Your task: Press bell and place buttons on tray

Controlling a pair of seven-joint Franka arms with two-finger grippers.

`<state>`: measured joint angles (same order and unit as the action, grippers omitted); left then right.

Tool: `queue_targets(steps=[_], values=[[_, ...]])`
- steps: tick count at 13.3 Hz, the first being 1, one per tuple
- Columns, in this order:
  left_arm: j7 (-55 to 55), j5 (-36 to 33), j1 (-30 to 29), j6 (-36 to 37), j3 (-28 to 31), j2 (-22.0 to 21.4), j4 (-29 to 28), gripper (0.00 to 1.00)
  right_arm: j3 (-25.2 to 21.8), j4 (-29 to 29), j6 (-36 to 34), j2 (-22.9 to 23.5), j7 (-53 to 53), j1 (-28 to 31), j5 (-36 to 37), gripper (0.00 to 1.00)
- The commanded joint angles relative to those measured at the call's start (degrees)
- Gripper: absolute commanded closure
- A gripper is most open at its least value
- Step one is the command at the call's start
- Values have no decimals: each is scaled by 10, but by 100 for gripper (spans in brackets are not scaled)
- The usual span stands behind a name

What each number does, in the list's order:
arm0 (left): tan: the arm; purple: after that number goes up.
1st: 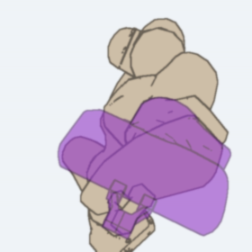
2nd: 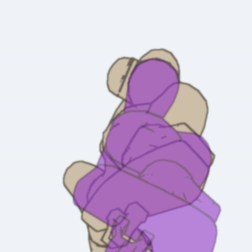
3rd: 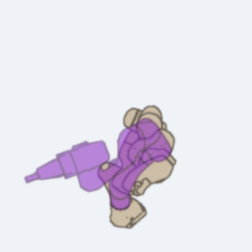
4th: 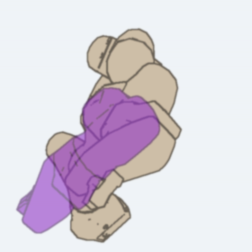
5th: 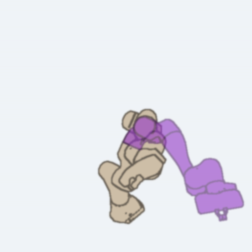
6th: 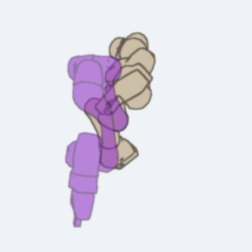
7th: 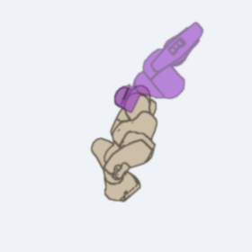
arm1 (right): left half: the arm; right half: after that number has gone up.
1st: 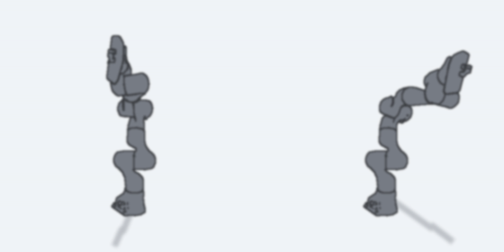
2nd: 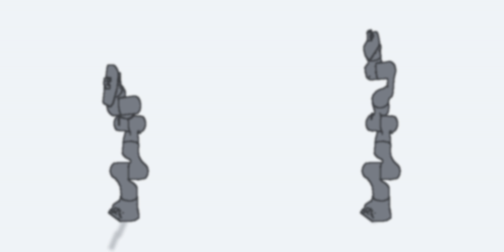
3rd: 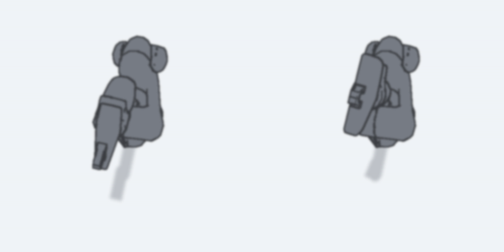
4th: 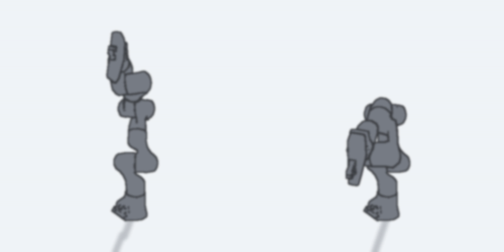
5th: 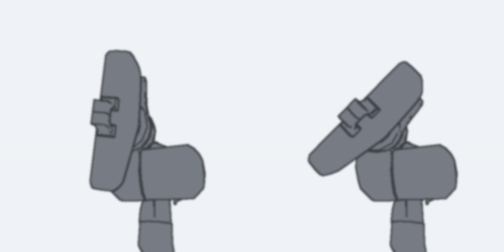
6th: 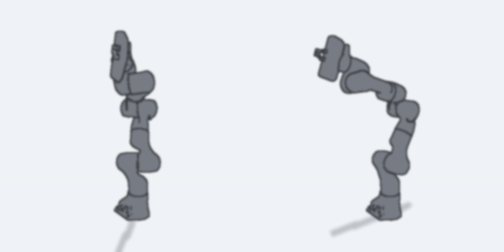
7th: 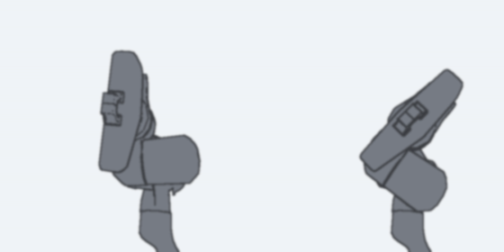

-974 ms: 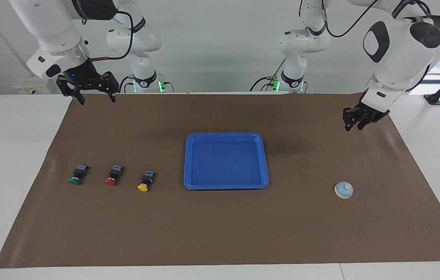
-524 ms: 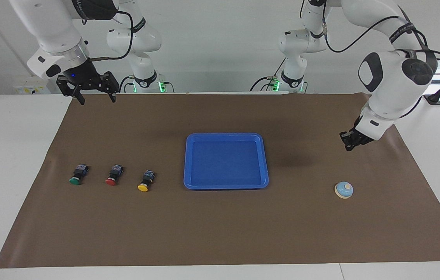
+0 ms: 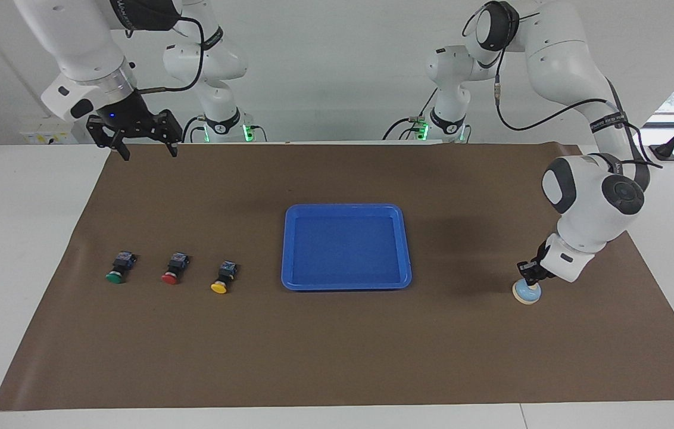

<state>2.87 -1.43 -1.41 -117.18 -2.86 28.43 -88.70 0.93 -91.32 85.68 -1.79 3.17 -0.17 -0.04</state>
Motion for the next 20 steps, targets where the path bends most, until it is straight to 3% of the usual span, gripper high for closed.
queue_targets(steps=[1, 6, 9, 11, 15, 17, 20], values=[[-1, 0, -15, -24, 0, -11, -28, 100, 4, -6, 1, -8, 16, 10, -1, 0], [-1, 0, -16, -48, 0, -9, -42, 100, 4, -7, 1, -8, 16, 10, -1, 0], [-1, -1, -15, -131, 1, -14, -112, 100, 4, -6, 1, -8, 16, 10, -1, 0], [-2, -1, -17, -154, 2, -13, -126, 100, 4, -6, 1, -8, 16, 10, -1, 0], [-2, -4, -15, -142, 6, -13, -119, 100, 4, -6, 1, -8, 16, 10, -1, 0], [-2, -5, -14, -98, 6, -15, -91, 100, 3, -7, 1, -8, 16, 22, -1, 0], [-1, -3, -15, -35, 4, -67, -67, 100, 4, -7, 1, -8, 17, 25, -1, 0]])
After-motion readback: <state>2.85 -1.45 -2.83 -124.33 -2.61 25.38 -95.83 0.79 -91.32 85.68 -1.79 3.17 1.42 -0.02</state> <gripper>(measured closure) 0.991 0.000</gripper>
